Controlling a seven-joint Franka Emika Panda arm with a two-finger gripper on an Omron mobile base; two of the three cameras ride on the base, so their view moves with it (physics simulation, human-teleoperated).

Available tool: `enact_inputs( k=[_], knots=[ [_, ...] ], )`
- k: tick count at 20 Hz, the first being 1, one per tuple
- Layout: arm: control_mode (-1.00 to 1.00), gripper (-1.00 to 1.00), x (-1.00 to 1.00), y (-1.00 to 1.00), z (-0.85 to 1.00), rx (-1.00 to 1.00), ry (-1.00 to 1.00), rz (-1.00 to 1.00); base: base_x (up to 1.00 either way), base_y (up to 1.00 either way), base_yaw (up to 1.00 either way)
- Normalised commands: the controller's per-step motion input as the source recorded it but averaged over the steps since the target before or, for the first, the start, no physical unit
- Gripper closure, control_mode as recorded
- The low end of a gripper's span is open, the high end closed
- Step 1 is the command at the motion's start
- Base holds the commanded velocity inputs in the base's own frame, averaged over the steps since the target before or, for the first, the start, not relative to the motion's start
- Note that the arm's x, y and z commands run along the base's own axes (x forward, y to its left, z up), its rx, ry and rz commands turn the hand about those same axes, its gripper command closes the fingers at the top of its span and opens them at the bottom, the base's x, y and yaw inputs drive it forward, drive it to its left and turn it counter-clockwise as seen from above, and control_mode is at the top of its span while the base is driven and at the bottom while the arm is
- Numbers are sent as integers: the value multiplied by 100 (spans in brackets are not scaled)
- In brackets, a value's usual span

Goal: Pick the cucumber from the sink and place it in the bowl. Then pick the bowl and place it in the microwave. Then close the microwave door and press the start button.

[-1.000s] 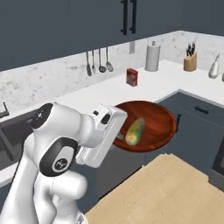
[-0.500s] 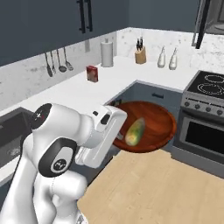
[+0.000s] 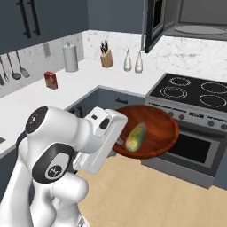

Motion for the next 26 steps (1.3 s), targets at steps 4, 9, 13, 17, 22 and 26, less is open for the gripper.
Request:
enact_inputs(
  k=[4, 9, 13, 17, 22, 26],
  knots=[
    [100, 100, 0, 0, 0, 0, 0, 0, 79, -89, -1],
    [100, 100, 0, 0, 0, 0, 0, 0, 79, -78, 0],
    [100, 100, 0, 0, 0, 0, 0, 0, 86, -52, 0],
    [100, 100, 0, 0, 0, 0, 0, 0, 73, -37, 0],
    [100, 100, 0, 0, 0, 0, 0, 0, 74, -13, -3],
    [100, 100, 0, 0, 0, 0, 0, 0, 35, -47, 0]
  ],
)
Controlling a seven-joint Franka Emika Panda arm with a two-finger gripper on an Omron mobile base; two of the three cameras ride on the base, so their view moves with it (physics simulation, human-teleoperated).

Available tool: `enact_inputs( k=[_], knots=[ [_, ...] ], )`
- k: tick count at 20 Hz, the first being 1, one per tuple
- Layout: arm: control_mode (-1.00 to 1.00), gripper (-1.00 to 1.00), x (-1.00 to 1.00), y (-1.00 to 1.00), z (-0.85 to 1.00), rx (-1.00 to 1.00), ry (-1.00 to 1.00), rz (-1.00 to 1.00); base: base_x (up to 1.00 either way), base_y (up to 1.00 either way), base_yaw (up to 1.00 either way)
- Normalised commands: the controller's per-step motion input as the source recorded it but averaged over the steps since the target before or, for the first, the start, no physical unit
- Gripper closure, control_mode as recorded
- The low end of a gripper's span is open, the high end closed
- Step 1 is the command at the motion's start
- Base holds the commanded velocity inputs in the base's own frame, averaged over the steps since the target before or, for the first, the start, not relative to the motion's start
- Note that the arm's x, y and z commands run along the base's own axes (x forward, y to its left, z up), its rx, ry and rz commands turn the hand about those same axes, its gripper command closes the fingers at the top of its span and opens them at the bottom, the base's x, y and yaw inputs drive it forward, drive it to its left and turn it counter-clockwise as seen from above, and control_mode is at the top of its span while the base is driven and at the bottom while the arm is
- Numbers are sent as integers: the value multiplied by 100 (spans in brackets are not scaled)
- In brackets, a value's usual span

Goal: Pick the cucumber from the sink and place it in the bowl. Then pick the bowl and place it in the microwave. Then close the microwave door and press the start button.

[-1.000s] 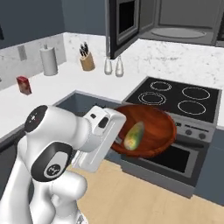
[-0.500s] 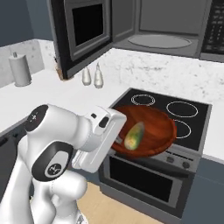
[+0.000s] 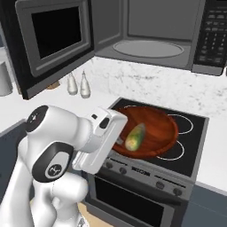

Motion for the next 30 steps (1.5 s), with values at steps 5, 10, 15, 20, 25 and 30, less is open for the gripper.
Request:
enact_inputs(
  k=[5, 10, 15, 20, 25, 30],
  knots=[
    [100, 100, 0, 0, 0, 0, 0, 0, 24, -51, 4],
    [100, 100, 0, 0, 0, 0, 0, 0, 44, -13, 4],
    [100, 100, 0, 0, 0, 0, 0, 0, 60, 0, 0],
    [100, 100, 0, 0, 0, 0, 0, 0, 53, 0, -7],
    [100, 100, 0, 0, 0, 0, 0, 0, 44, 0, -13],
    [100, 100, 0, 0, 0, 0, 0, 0, 37, 0, -13]
  ],
)
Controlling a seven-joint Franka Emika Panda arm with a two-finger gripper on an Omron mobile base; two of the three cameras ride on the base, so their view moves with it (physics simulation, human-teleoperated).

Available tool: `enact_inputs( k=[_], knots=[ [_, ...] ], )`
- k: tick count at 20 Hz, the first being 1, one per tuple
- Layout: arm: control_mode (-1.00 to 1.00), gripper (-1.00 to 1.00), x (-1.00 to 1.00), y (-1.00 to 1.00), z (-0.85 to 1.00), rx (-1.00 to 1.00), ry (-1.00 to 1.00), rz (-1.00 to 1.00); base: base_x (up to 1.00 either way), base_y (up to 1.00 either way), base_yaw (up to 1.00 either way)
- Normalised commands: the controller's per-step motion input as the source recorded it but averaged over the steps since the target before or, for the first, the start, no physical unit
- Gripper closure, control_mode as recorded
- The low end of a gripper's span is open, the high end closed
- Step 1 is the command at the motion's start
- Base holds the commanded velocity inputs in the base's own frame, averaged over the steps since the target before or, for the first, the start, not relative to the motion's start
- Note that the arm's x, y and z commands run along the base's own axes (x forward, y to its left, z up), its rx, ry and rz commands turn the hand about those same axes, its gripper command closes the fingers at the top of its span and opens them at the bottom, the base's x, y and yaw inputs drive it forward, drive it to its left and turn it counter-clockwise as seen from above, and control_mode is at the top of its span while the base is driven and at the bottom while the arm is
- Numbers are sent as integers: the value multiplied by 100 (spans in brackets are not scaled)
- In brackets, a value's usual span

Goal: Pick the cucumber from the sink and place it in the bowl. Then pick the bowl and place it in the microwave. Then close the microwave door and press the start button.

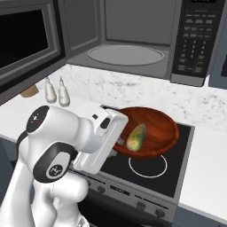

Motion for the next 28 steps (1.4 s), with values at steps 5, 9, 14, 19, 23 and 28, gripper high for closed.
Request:
enact_inputs(
  k=[5, 9, 14, 19, 23, 28],
  knots=[
    [100, 100, 0, 0, 0, 0, 0, 0, 17, 0, -3],
    [-100, 100, 0, 0, -1, 0, 0, 0, 5, 0, 0],
    [-100, 100, -68, 7, 22, -2, -12, 12, 0, 0, 0],
    [-100, 100, -17, 53, 71, -12, -10, 24, 0, 0, 0],
    [-100, 100, 0, 70, 59, -14, -4, 27, 0, 0, 0],
    [-100, 100, 8, 44, 68, -14, -2, 21, 0, 0, 0]
  ],
)
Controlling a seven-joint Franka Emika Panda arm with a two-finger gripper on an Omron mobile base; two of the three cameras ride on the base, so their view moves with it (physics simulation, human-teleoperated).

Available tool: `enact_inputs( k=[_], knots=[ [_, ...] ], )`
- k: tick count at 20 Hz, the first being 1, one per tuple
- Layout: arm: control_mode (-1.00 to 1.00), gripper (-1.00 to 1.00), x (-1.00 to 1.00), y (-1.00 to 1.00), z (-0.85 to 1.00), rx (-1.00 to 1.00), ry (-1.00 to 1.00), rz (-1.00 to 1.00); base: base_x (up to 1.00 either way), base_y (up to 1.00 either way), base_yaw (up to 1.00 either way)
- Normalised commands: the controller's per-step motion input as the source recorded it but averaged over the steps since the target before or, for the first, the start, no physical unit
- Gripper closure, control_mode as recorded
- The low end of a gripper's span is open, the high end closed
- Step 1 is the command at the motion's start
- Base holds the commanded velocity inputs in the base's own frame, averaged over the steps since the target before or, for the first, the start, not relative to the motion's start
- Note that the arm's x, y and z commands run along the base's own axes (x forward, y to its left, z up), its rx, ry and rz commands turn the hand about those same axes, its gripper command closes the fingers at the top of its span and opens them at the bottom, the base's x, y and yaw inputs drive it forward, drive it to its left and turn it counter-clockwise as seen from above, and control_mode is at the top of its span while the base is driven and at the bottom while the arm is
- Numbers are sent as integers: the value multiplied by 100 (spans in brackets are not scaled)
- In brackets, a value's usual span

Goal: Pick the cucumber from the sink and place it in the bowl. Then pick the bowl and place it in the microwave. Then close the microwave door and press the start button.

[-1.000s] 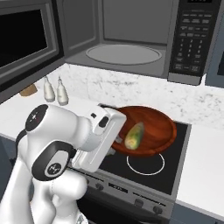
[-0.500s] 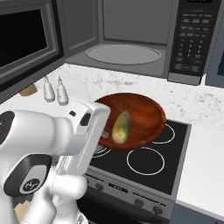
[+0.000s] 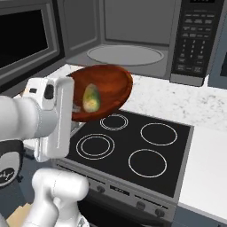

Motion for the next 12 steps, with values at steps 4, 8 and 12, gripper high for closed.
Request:
enact_inputs(
  k=[4, 8, 12],
  knots=[
    [-100, 100, 34, 4, 56, -6, -2, 15, 0, 0, 0],
    [-100, 100, 72, 0, 12, 0, 5, 12, 0, 0, 0],
    [-100, 100, 80, 0, 0, 0, 7, 12, 0, 0, 0]
  ],
)
